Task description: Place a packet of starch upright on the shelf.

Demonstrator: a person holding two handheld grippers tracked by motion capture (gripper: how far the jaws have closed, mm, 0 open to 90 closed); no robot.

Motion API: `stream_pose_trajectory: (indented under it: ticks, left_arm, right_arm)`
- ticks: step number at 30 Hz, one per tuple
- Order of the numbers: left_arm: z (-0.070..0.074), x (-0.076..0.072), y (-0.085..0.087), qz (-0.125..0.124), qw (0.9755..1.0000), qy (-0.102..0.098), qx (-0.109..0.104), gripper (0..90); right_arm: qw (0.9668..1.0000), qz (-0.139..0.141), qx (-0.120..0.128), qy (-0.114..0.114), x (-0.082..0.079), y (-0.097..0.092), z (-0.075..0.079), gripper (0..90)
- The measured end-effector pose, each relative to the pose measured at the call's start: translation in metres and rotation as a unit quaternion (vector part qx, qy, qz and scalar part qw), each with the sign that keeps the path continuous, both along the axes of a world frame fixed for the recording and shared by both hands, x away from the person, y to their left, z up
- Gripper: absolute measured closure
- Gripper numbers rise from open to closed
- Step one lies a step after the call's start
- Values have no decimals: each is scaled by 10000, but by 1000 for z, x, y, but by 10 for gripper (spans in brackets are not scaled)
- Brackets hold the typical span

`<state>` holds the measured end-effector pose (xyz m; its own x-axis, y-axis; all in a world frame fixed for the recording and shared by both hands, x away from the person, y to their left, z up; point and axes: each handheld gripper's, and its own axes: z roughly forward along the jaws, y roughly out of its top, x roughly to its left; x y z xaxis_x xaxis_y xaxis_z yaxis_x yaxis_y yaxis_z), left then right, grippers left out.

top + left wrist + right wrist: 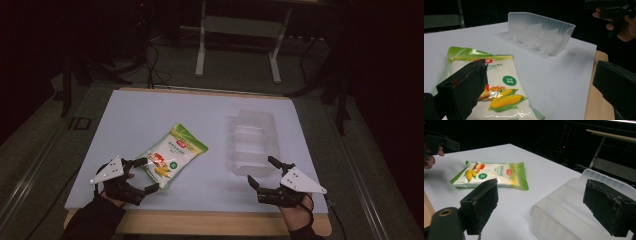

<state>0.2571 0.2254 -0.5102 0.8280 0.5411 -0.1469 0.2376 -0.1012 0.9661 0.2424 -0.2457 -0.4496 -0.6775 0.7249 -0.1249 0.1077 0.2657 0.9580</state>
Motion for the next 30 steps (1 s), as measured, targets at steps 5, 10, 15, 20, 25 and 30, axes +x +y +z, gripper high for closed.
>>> stream_pose_trajectory:
  ticks: [5,10,15,20,25,30]
  left_arm:
    - [0,0,0,11,10000,13,25,3]
    - [1,0,-1,-7,10000,22,41,3]
    - [5,-1,-2,-104,9999,111,-38,3]
    - [14,-3,-5,45,9999,110,19,3]
    - [18,-2,-8,51,9993,218,316,3]
    - [23,3,-11,-152,9987,370,320,3]
  right_arm:
    - [10000,46,60,60,0,1,1,106]
    - [9998,184,-53,76,0,4,0,104]
    - [9997,232,-71,1,-3,6,3,104]
    - [9994,323,-76,-3,-4,8,4,103]
    - [9994,308,-72,114,-2,8,5,103]
    - [9992,351,-67,204,-1,7,5,104]
